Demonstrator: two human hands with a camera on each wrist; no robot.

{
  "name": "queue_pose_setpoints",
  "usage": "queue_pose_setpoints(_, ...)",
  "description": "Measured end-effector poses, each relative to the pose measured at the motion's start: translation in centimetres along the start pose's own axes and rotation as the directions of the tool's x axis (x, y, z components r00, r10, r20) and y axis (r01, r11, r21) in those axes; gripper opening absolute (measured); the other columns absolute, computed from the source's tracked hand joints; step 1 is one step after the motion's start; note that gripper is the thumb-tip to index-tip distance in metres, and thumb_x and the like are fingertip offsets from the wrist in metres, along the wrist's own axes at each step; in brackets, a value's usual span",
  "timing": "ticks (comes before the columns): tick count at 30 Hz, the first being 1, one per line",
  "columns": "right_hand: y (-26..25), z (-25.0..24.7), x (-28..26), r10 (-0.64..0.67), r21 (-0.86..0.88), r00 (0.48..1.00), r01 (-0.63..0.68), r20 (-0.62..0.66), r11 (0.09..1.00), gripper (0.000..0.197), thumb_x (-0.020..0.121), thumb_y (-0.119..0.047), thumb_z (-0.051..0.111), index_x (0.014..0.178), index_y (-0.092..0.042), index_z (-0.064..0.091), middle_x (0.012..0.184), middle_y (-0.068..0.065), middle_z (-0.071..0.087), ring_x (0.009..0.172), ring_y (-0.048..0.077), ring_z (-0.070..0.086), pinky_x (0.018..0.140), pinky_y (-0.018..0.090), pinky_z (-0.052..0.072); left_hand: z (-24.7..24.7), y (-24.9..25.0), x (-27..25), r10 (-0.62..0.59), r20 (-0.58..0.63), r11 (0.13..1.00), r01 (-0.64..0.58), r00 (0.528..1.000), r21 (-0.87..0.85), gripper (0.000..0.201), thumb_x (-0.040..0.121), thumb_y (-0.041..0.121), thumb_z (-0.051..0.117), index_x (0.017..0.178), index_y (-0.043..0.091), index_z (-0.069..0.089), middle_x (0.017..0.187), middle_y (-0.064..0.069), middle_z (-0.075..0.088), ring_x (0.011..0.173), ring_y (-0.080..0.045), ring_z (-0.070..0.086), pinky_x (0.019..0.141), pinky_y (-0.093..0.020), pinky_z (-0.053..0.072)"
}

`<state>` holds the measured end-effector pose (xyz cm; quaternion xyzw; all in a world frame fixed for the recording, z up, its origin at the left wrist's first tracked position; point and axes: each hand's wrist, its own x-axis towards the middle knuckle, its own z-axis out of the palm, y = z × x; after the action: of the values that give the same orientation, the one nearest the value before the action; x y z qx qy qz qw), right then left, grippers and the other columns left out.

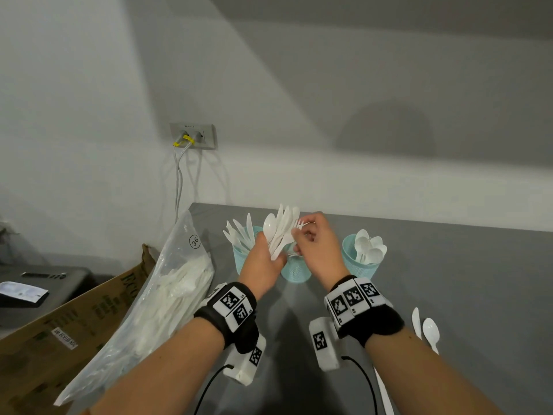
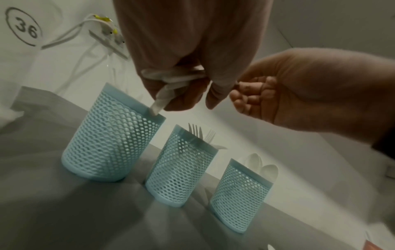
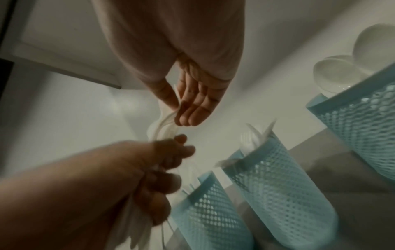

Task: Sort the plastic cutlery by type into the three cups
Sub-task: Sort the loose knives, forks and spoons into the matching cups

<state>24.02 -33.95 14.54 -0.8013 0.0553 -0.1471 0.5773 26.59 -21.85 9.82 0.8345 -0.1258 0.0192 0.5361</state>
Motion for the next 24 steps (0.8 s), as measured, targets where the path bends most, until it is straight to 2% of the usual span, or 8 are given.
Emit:
queue_pose_setpoints(5,-3.0,-1.3,0.7,-0.101,0.131,0.982,0.123,-0.162,0.984,0.021,0.095,-0.013,0.051,0.082,-0.029,0.045,0.079,0.005,0.059,0.056,0.015,0.056,0.058,0.027,0.051,-0.5,-0.4,0.4,-0.016,-0.002,1.0,0.016,1.0,0.007,0.039,0.09,0.012,0.055,0.127,0.013,0.044,0.108,-0.001,0.059,0.098,-0.018,0.057,0.086,-0.028,0.045)
queue_pose_setpoints(9,-4.2,-2.9,1.7,-0.195,0.091,0.923,0.238,-0.332,0.967,0.021,0.096,-0.019,0.05,0.08,-0.032,0.045,0.084,-0.01,0.06,0.059,0.012,0.061,0.065,0.029,0.053,-1.2,-1.1,0.4,-0.039,-0.093,0.999,0.038,0.995,-0.006,0.029,0.095,0.019,0.053,0.12,0.007,0.047,0.097,0.001,0.054,0.093,-0.022,0.054,0.082,-0.026,0.037)
queue_pose_setpoints(11,-3.1,-3.1,2.4,-0.227,-0.019,0.925,0.233,-0.304,0.972,0.017,0.095,-0.02,0.052,0.08,-0.028,0.049,0.088,-0.008,0.063,0.066,0.017,0.063,0.07,0.037,0.055,-1.5,-1.2,0.3,-0.02,-0.117,1.0,0.017,0.993,-0.026,0.028,0.095,0.028,0.052,0.115,0.008,0.047,0.093,0.002,0.054,0.091,-0.023,0.056,0.078,-0.028,0.039)
queue_pose_setpoints(14,0.4,-2.4,2.8,-0.185,-0.216,0.971,0.15,-0.152,0.965,0.009,0.093,-0.02,0.055,0.085,-0.016,0.058,0.089,0.001,0.063,0.077,0.022,0.061,0.079,0.045,0.053,-1.9,-0.9,0.0,-0.009,-0.105,0.999,0.005,0.994,-0.045,0.035,0.096,0.039,0.048,0.119,0.013,0.044,0.105,0.0,0.058,0.097,-0.018,0.056,0.084,-0.029,0.041)
queue_pose_setpoints(18,4.5,-2.0,2.3,-0.107,-0.528,0.994,0.072,-0.037,0.846,0.012,0.086,-0.021,0.065,0.09,-0.02,0.076,0.09,0.002,0.054,0.091,0.024,0.055,0.085,0.036,0.045,-2.1,-0.2,-0.5,0.039,-0.065,0.998,-0.042,0.997,-0.037,0.035,0.1,0.033,0.041,0.126,0.011,0.039,0.11,0.001,0.052,0.102,-0.017,0.051,0.089,-0.028,0.037)
queue_pose_setpoints(20,4.7,-2.0,2.2,-0.078,-0.656,0.997,0.072,0.019,0.751,0.017,0.087,-0.026,0.063,0.1,-0.026,0.075,0.093,0.003,0.056,0.098,0.027,0.05,0.087,0.037,0.041,-2.3,-0.2,-0.6,0.046,-0.051,0.999,-0.046,0.998,0.004,0.029,0.1,0.031,0.041,0.121,0.012,0.038,0.107,0.0,0.052,0.099,-0.018,0.052,0.088,-0.031,0.04)
queue_pose_setpoints(22,3.8,-1.8,2.3,-0.086,-0.692,0.994,0.105,0.062,0.714,0.027,0.093,-0.022,0.053,0.113,-0.028,0.07,0.104,0.005,0.058,0.103,0.027,0.047,0.093,0.036,0.039,-2.4,-0.5,-0.7,0.04,-0.044,0.998,-0.038,0.998,0.052,0.022,0.1,0.032,0.041,0.114,0.016,0.037,0.101,-0.001,0.054,0.093,-0.023,0.055,0.086,-0.038,0.046)
queue_pose_setpoints(24,2.0,-1.4,2.3,-0.152,-0.543,0.988,0.141,0.024,0.828,0.032,0.096,-0.018,0.044,0.12,-0.024,0.065,0.11,0.006,0.058,0.107,0.025,0.044,0.097,0.031,0.035,-2.4,-0.7,-0.8,0.041,-0.035,0.995,-0.038,0.999,0.094,0.024,0.099,0.034,0.042,0.116,0.017,0.038,0.098,-0.002,0.055,0.089,-0.024,0.057,0.084,-0.042,0.048)
